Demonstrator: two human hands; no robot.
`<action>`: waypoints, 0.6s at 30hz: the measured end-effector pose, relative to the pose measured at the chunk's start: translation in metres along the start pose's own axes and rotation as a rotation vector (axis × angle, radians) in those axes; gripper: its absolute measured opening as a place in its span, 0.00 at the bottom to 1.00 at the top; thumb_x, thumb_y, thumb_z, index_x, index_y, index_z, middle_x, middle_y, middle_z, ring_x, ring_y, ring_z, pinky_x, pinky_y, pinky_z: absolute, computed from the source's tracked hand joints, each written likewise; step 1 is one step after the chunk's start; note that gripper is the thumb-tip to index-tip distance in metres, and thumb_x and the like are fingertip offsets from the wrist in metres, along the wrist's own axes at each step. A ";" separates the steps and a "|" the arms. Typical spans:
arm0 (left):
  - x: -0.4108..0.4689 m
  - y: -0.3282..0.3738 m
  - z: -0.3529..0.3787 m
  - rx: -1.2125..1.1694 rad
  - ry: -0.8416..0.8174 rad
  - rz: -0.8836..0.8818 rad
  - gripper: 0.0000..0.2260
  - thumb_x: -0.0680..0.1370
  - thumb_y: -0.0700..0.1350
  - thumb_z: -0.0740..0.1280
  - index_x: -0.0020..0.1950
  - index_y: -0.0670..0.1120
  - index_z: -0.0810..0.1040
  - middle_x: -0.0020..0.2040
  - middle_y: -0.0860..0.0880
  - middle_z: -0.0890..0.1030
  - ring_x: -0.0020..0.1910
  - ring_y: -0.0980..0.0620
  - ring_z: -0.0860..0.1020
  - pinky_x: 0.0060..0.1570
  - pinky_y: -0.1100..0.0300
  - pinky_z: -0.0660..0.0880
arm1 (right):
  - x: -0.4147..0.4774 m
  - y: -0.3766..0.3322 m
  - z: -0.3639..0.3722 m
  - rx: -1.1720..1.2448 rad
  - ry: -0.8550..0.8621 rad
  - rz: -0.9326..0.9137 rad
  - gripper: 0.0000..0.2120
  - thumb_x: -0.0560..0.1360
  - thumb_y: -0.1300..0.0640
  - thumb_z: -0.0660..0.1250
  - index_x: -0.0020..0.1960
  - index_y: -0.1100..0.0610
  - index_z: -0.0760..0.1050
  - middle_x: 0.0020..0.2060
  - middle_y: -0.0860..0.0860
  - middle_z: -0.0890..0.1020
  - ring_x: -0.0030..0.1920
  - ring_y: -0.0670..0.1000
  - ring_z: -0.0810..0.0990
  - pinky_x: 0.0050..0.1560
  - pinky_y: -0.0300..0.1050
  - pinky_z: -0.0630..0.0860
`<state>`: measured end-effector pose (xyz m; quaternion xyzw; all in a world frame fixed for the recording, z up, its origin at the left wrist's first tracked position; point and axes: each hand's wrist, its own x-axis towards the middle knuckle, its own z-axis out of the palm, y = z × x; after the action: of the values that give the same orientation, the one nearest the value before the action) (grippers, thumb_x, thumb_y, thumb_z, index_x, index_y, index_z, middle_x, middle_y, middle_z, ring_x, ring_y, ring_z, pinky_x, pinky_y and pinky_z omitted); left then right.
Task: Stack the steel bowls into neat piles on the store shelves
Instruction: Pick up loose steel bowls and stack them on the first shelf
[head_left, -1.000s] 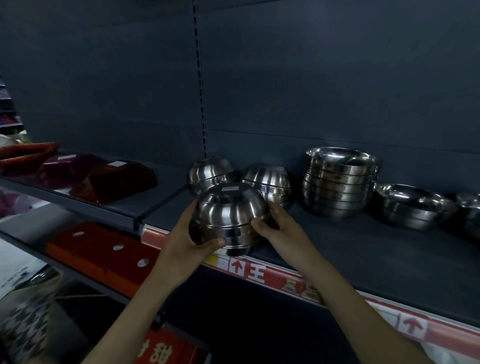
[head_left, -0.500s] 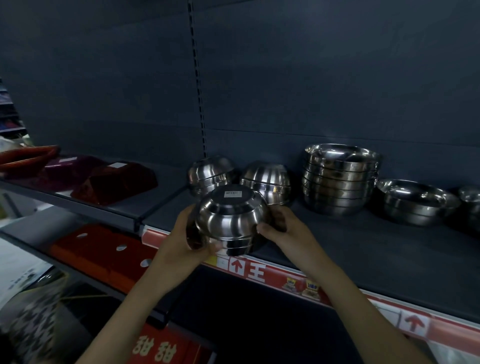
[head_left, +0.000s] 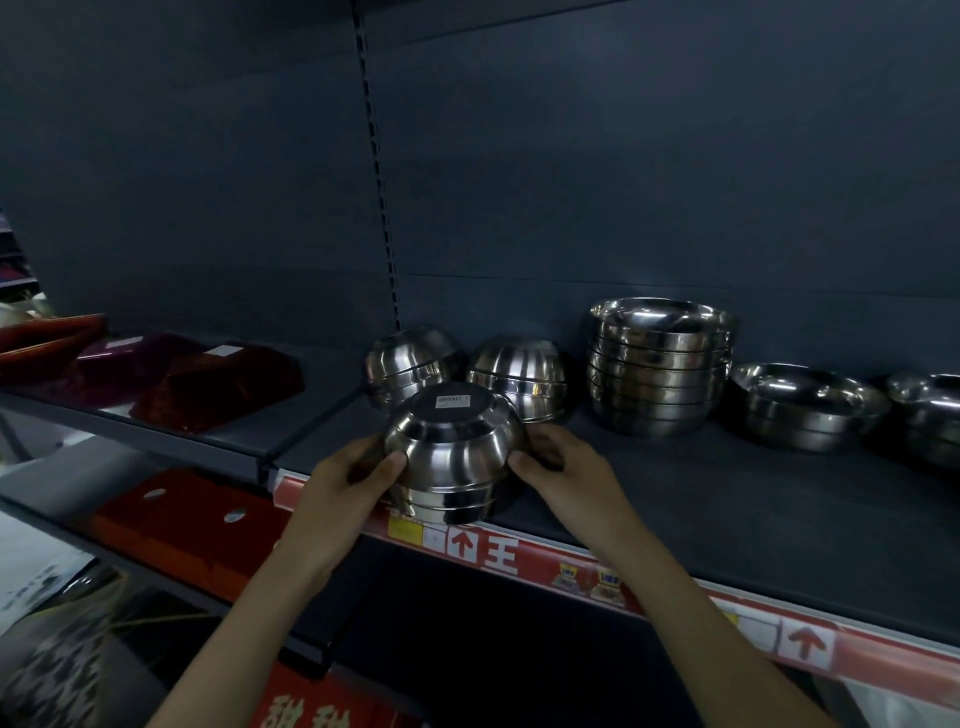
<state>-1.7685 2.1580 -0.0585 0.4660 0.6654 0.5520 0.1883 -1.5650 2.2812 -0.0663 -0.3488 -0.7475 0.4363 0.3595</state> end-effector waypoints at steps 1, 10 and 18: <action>0.000 0.001 0.000 0.016 0.007 0.001 0.07 0.81 0.44 0.65 0.56 0.49 0.82 0.44 0.50 0.86 0.43 0.57 0.84 0.44 0.66 0.76 | 0.000 0.000 0.001 -0.002 0.002 -0.007 0.09 0.77 0.51 0.69 0.54 0.39 0.73 0.47 0.33 0.79 0.51 0.32 0.76 0.49 0.25 0.68; 0.002 0.023 -0.006 0.029 0.016 0.105 0.13 0.80 0.44 0.67 0.63 0.54 0.80 0.52 0.56 0.85 0.53 0.61 0.82 0.53 0.62 0.75 | -0.002 -0.007 0.000 0.155 0.026 -0.051 0.14 0.77 0.53 0.70 0.60 0.40 0.76 0.57 0.41 0.83 0.60 0.40 0.79 0.66 0.42 0.73; -0.003 0.053 0.016 0.027 0.057 0.257 0.21 0.74 0.53 0.70 0.68 0.56 0.76 0.54 0.57 0.84 0.54 0.61 0.81 0.55 0.59 0.76 | -0.029 -0.022 -0.042 0.279 0.156 -0.190 0.13 0.79 0.57 0.67 0.62 0.47 0.78 0.58 0.44 0.83 0.60 0.42 0.80 0.64 0.44 0.75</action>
<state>-1.7329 2.1619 -0.0166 0.5340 0.6125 0.5757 0.0907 -1.5199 2.2653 -0.0385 -0.2563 -0.6792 0.4712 0.5010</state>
